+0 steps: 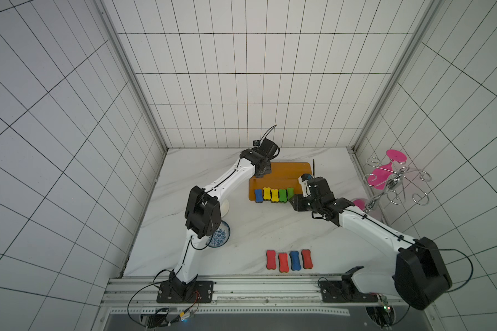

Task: Remove the whiteboard erasers from the shelf
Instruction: Pick up the whiteboard eraser from the shelf.

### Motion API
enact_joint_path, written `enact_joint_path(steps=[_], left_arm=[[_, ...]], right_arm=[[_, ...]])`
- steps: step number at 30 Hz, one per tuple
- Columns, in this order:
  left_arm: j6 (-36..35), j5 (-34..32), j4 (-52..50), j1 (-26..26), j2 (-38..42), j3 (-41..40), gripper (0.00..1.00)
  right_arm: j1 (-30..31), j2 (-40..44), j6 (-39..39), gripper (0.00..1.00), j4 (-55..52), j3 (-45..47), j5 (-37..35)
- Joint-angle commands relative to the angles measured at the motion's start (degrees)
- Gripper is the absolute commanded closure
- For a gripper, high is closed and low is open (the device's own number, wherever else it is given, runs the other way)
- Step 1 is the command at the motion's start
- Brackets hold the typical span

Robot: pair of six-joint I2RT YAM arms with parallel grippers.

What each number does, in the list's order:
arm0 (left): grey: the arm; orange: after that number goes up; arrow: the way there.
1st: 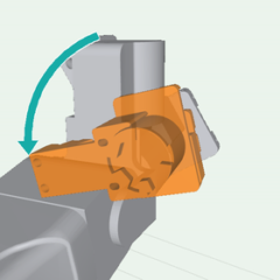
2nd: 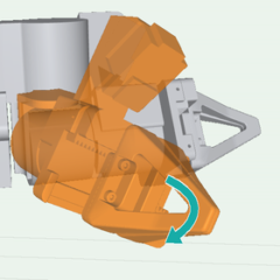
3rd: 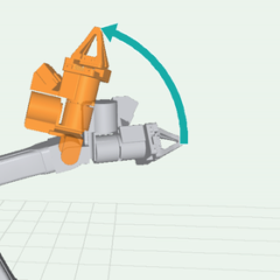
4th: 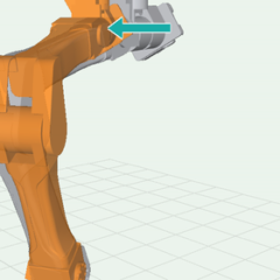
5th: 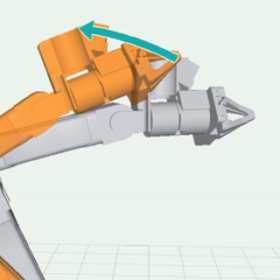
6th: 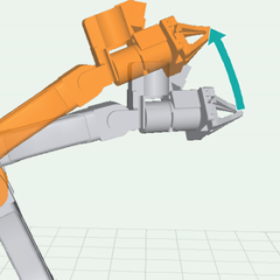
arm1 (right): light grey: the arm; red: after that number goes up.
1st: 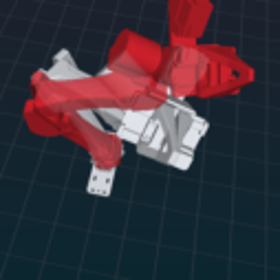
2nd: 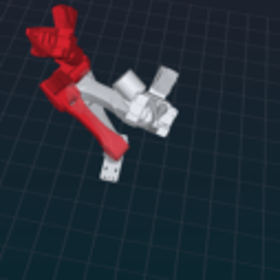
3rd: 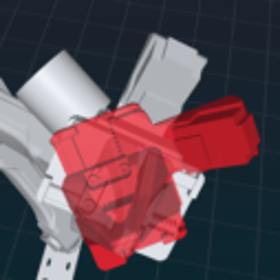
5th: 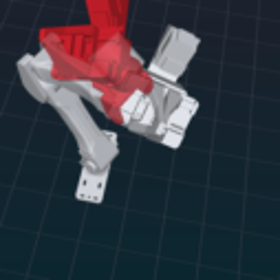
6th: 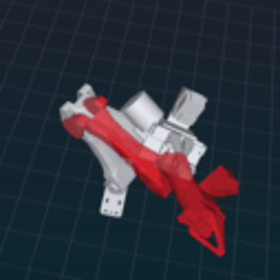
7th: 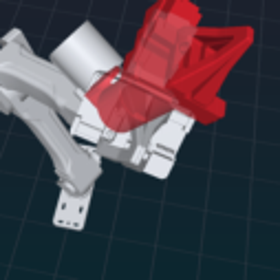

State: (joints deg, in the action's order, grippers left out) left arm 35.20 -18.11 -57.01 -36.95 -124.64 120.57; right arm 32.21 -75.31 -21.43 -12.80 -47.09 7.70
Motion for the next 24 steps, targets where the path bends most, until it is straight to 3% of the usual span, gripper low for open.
enact_joint_path(steps=[1,5,12,19,24], left_arm=[[0.91,0.95,-2.73,0.34,3.27,-1.09,0.91],[1.48,0.98,-0.31,-0.8,8.67,-6.43,0.91],[6.37,-0.35,6.13,-7.22,21.44,-25.37,0.92],[18.38,-0.39,11.92,-18.1,32.91,-49.61,0.93],[27.29,-0.69,12.73,-25.2,34.51,-59.49,0.93]], right_arm=[[-0.47,1.82,-0.32,0.55,-0.98,0.37,-0.34],[-0.48,3.34,-0.87,0.55,-3.11,-0.76,-1.41],[-0.39,11.47,-2.89,0.56,-5.21,2.56,-0.95],[-0.32,23.3,-5.49,0.56,-7.15,8.98,0.94],[-0.04,29.33,-6.95,0.56,-9.49,11.16,0.17]])
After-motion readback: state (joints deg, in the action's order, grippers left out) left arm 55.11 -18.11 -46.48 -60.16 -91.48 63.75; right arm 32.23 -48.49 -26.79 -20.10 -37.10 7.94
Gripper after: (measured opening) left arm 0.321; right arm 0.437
